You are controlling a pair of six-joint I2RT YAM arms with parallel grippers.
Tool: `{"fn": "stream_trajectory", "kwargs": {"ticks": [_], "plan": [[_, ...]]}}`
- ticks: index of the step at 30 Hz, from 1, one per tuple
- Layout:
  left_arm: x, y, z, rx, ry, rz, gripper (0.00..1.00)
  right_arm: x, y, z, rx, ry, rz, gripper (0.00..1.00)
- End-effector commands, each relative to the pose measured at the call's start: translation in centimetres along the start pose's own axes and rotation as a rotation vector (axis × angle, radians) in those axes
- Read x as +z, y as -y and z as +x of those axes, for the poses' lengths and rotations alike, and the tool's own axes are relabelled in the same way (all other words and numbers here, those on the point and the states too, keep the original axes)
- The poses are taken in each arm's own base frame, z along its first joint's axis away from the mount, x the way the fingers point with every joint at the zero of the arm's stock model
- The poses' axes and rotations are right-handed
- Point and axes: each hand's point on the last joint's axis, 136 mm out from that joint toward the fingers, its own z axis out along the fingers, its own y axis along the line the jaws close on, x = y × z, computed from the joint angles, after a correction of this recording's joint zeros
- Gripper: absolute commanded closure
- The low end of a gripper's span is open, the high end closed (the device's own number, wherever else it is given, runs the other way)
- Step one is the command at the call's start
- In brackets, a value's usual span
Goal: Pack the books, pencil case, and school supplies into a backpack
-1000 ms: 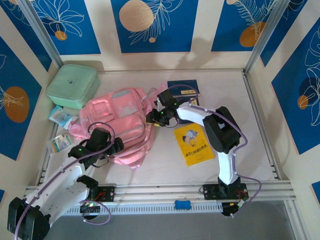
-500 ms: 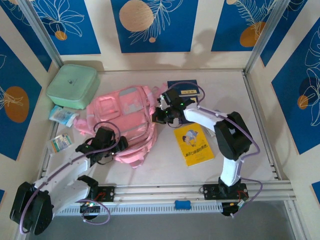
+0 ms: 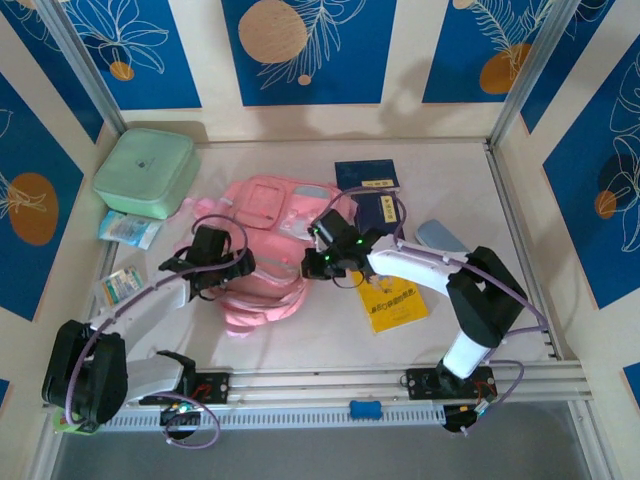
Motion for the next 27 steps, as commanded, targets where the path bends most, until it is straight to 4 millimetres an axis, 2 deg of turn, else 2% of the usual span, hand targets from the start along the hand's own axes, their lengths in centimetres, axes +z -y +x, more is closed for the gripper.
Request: {"fn": "stream_trajectory", "kwargs": {"ticks": [1,5,7,11,15,19,22,27], "plan": [[-1.5,2.1,-3.9,0.007,0.11,0.081,0.0,-0.3,-4.9,0.4,-0.039,-0.006,-0.147,0.93],[-3.3,1.4,-3.9,0.032,0.127,0.064,0.01,-2.2,-4.2,-0.5,-0.04,0.019,-0.13,0.65],[-4.3,0.8,-3.5,0.034,0.123,0.051,0.01,-3.9,-3.5,-1.1,-0.039,0.038,-0.12,0.49],[-6.1,0.2,-2.3,0.017,0.109,0.063,0.01,-6.8,-1.7,-2.8,-0.028,0.087,-0.133,0.27],[-7.4,0.3,-0.3,-0.034,0.053,0.113,0.0,-8.0,1.6,-6.2,0.043,0.117,-0.108,0.18],[-8.3,1.5,1.6,-0.076,0.016,0.194,0.01,-7.7,3.7,-9.8,0.101,0.122,-0.104,0.14],[-8.9,2.3,2.9,-0.081,-0.01,0.224,0.01,-6.8,4.9,-12.0,0.148,0.114,-0.105,0.13],[-9.0,3.5,4.5,-0.078,-0.024,0.246,0.01,-4.4,5.8,-14.1,0.167,0.086,-0.085,0.12]]}}
